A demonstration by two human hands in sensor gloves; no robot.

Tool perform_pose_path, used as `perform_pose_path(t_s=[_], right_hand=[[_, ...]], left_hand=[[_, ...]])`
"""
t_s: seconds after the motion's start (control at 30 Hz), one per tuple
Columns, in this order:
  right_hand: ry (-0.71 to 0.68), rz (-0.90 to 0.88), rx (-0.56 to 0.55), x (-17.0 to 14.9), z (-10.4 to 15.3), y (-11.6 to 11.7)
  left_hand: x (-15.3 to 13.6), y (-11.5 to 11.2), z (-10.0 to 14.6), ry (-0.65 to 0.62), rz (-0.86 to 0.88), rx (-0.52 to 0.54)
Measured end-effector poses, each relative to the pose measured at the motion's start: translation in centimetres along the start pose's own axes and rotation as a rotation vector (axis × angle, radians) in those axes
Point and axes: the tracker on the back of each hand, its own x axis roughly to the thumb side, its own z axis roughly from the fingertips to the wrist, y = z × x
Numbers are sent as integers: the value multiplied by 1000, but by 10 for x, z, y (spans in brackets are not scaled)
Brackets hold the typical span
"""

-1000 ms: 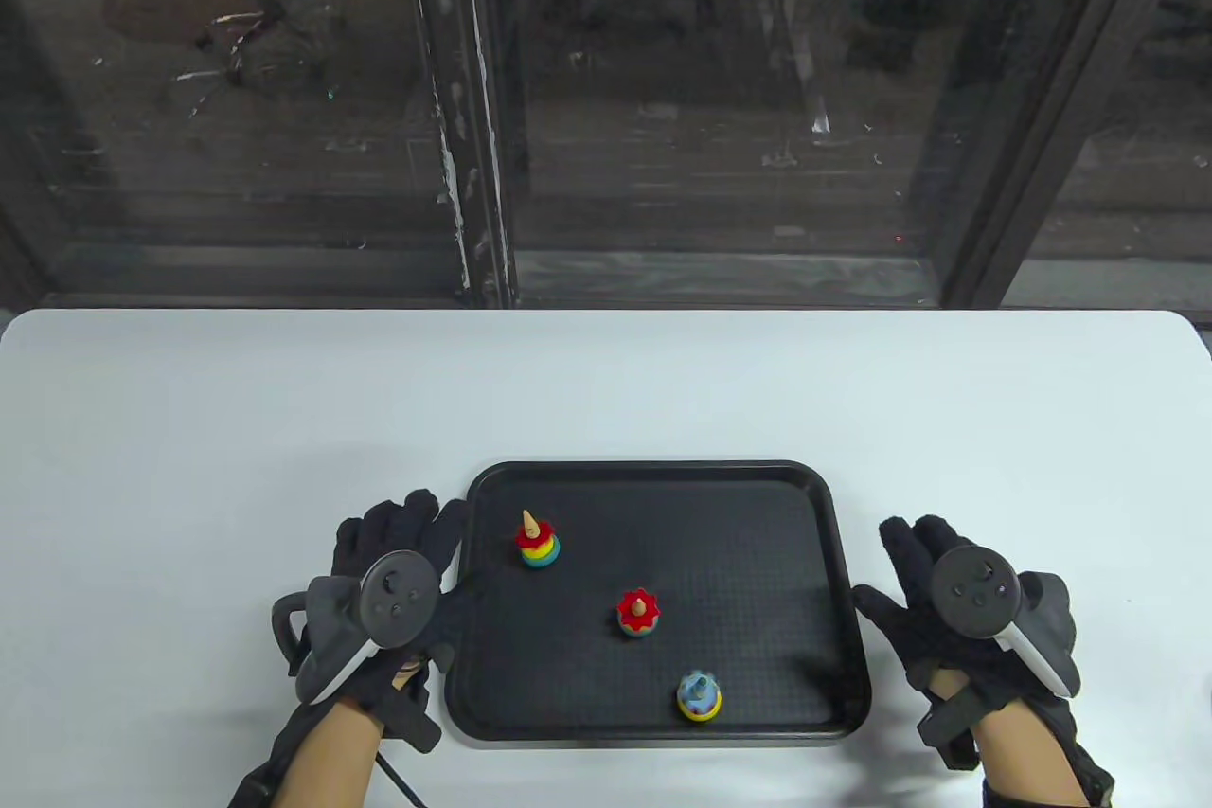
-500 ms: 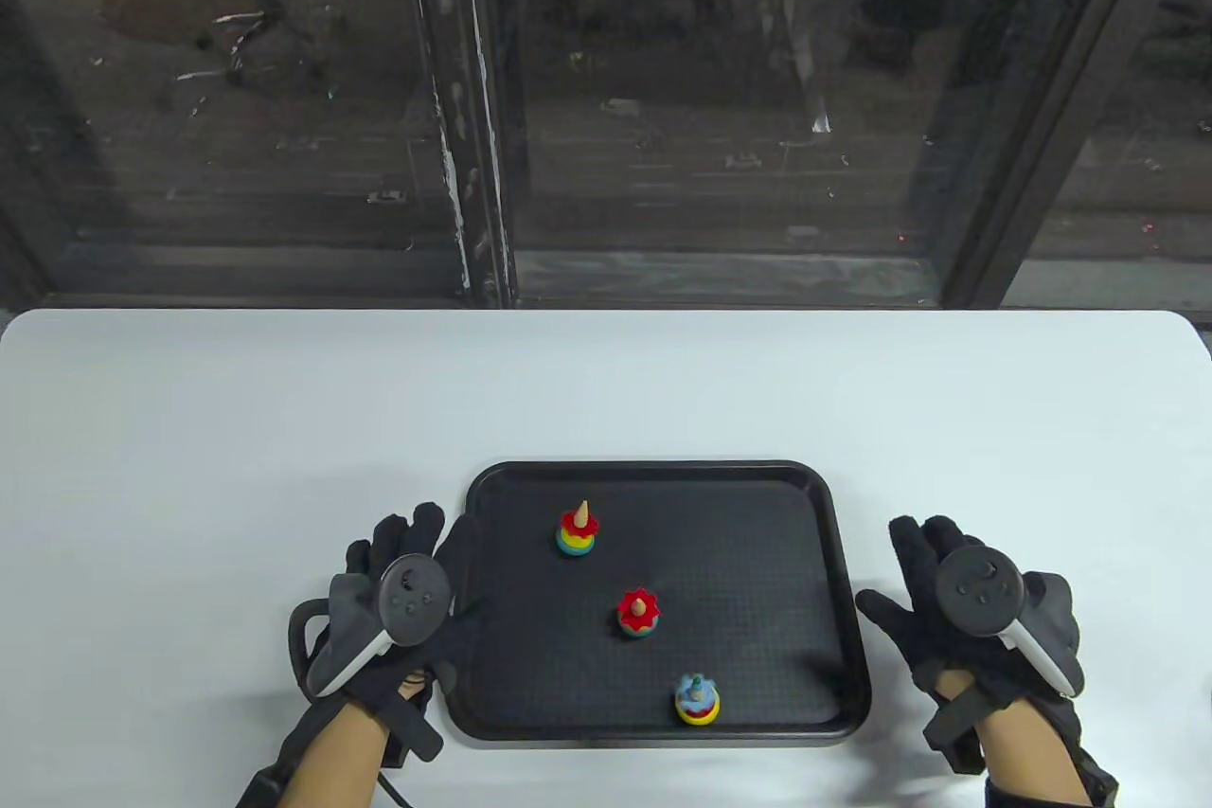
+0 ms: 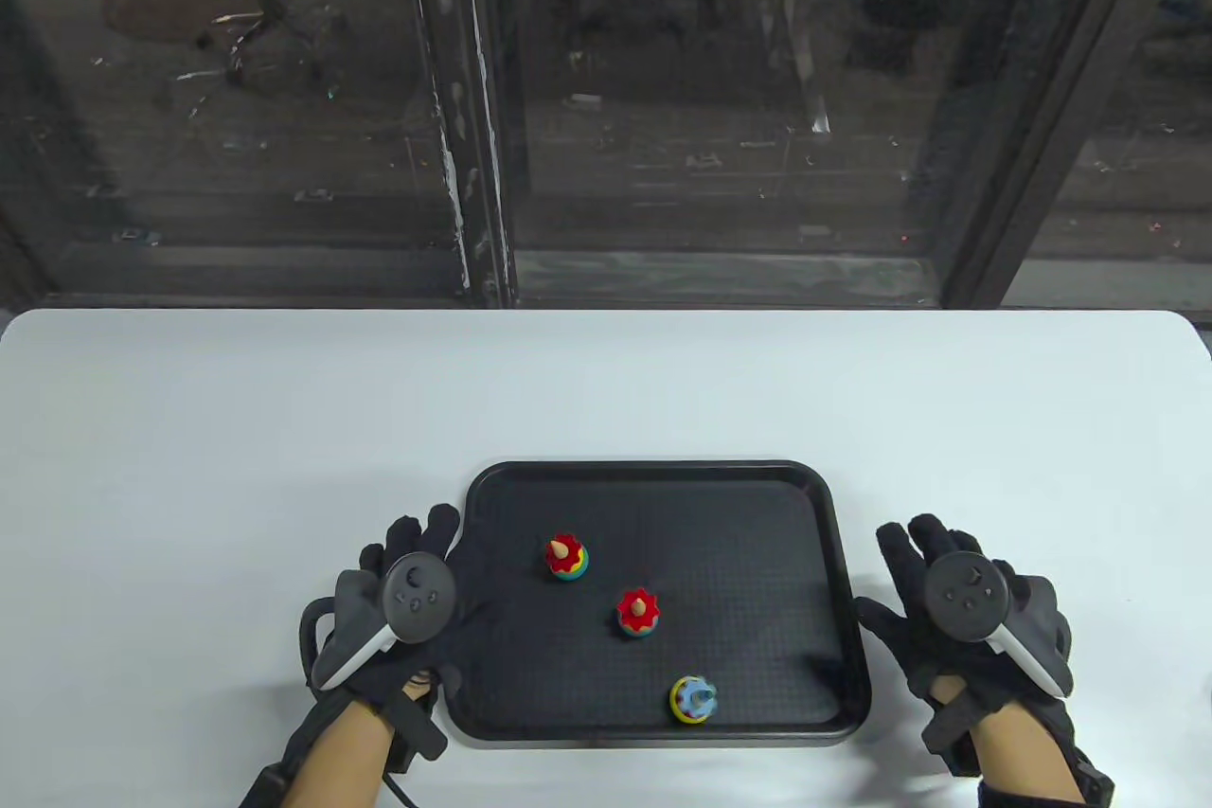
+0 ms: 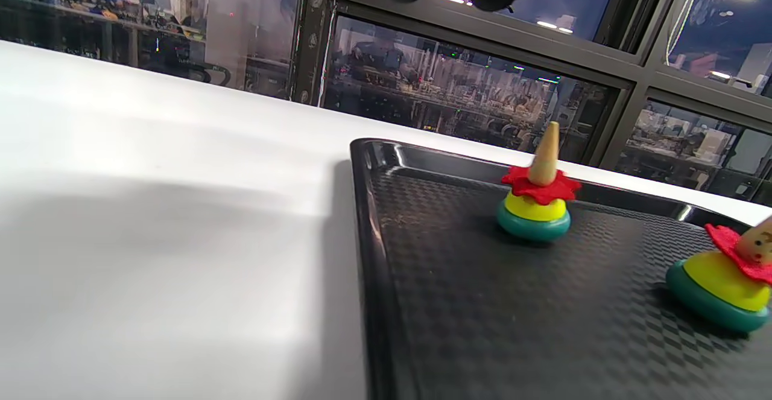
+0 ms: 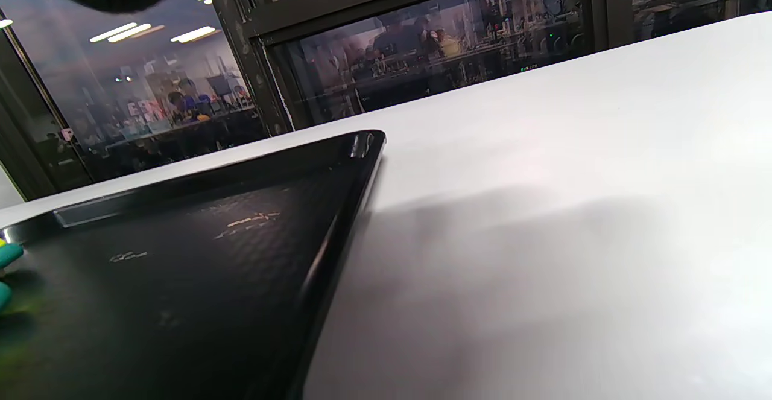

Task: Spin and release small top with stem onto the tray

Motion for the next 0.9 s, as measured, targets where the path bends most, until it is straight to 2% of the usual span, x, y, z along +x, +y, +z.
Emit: perform_pose_path(t_s=[0.9], right_hand=[[-6,10,42,2,-1,6]], left_hand=[[2,2,2,2,-50,-48]])
